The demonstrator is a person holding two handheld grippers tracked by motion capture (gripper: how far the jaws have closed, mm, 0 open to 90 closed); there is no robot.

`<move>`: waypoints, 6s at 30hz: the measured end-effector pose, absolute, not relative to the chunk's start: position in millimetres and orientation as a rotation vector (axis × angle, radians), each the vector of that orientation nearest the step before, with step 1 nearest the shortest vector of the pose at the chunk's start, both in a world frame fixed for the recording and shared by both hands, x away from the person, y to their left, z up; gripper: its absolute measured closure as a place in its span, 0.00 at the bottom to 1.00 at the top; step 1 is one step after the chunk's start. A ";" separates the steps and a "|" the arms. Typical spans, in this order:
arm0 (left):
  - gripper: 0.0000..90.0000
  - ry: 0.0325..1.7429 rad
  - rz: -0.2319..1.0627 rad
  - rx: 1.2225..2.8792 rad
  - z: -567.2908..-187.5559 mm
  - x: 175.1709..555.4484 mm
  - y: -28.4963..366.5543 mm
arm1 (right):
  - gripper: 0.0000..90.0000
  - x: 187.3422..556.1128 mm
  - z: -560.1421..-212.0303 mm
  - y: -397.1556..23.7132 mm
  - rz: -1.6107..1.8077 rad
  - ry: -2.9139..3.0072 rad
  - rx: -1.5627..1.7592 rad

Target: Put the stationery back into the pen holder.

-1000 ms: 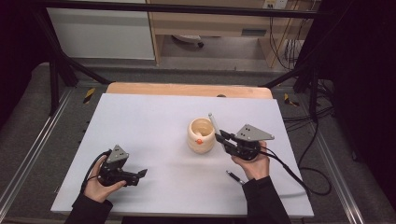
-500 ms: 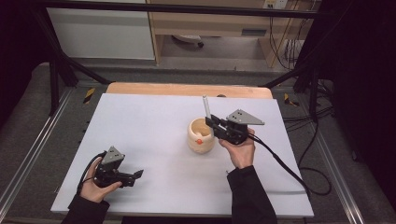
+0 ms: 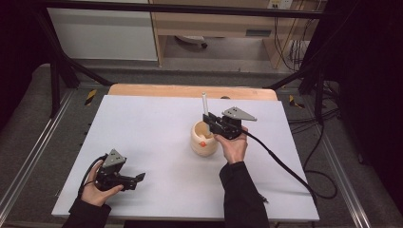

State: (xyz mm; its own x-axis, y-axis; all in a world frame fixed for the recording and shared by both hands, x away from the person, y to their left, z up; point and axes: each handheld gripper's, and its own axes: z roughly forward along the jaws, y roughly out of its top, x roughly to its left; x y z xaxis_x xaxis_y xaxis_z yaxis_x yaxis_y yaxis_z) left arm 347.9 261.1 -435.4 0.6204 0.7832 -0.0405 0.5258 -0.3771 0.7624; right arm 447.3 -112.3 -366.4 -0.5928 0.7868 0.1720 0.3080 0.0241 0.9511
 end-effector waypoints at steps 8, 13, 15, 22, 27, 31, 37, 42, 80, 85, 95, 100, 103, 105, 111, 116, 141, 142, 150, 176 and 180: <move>0.05 1.021 0.427 2.070 -434.5 347.6 262.6 | 0.88 454.2 -386.4 -106.4 1.555 1.947 1.154; 0.05 1.023 0.427 2.070 -434.9 347.8 262.3 | 0.88 453.8 -397.5 -108.5 1.544 1.959 1.180; 0.05 1.022 0.428 2.071 -434.9 347.6 261.8 | 0.88 453.4 -401.0 -108.7 1.542 1.963 1.186; 0.05 1.021 0.427 2.076 -435.6 347.8 262.3 | 0.87 452.3 -408.3 -107.0 1.524 1.979 1.195; 0.05 1.018 0.426 2.079 -435.6 347.5 261.9 | 0.87 451.8 -409.8 -106.6 1.499 1.985 1.202; 0.05 1.019 0.425 2.080 -435.6 347.7 262.1 | 0.86 451.0 -410.0 -106.4 1.487 1.991 1.203; 0.05 1.019 0.423 2.082 -436.0 347.5 261.1 | 0.82 448.5 -405.2 -108.6 1.486 1.989 1.180; 0.05 1.018 0.420 2.081 -435.8 347.3 261.1 | 0.72 441.8 -393.9 -113.4 1.503 1.998 1.145; 0.05 1.027 0.407 2.079 -437.0 347.6 260.7 | 0.01 391.5 -365.6 -180.0 1.231 2.323 1.003; 0.05 1.026 0.398 2.083 -437.6 348.2 260.8 | 0.01 385.9 -370.5 -189.5 1.194 2.362 1.006; 0.05 1.025 0.396 2.082 -437.9 348.4 261.7 | 0.02 376.4 -379.9 -203.4 1.120 2.410 1.010; 0.05 1.021 0.395 2.087 -439.0 348.5 261.0 | 0.03 371.0 -386.1 -210.6 1.098 2.428 1.015; 0.05 1.021 0.395 2.088 -439.6 348.8 260.8 | 0.03 367.2 -391.1 -213.2 1.070 2.450 1.010; 0.05 1.022 0.395 2.089 -440.0 348.8 260.5 | 0.04 364.9 -393.5 -214.5 1.040 2.467 1.001; 0.05 1.017 0.396 2.092 -439.8 348.6 260.1 | 0.06 358.9 -394.9 -218.7 1.009 2.487 1.005; 0.05 1.013 0.397 2.094 -439.4 348.8 260.2 | 0.10 355.3 -398.2 -218.6 0.951 2.537 0.983; 0.05 1.018 0.398 2.099 -439.4 350.0 258.5 | 0.55 344.2 -425.6 -220.4 0.896 2.643 1.029; 0.05 1.020 0.398 2.098 -439.7 350.1 258.4 | 0.57 344.0 -425.8 -220.4 0.891 2.647 1.031; 0.05 1.022 0.399 2.099 -440.3 350.5 258.0 | 0.71 342.8 -430.0 -222.5 0.872 2.667 1.048; 0.05 1.013 0.406 2.120 -441.9 350.0 257.0 | 0.88 344.0 -432.8 -219.8 0.779 2.720 1.059; 0.05 1.012 0.408 2.119 -441.5 349.9 257.5 | 0.88 345.6 -432.0 -219.6 0.773 2.732 1.074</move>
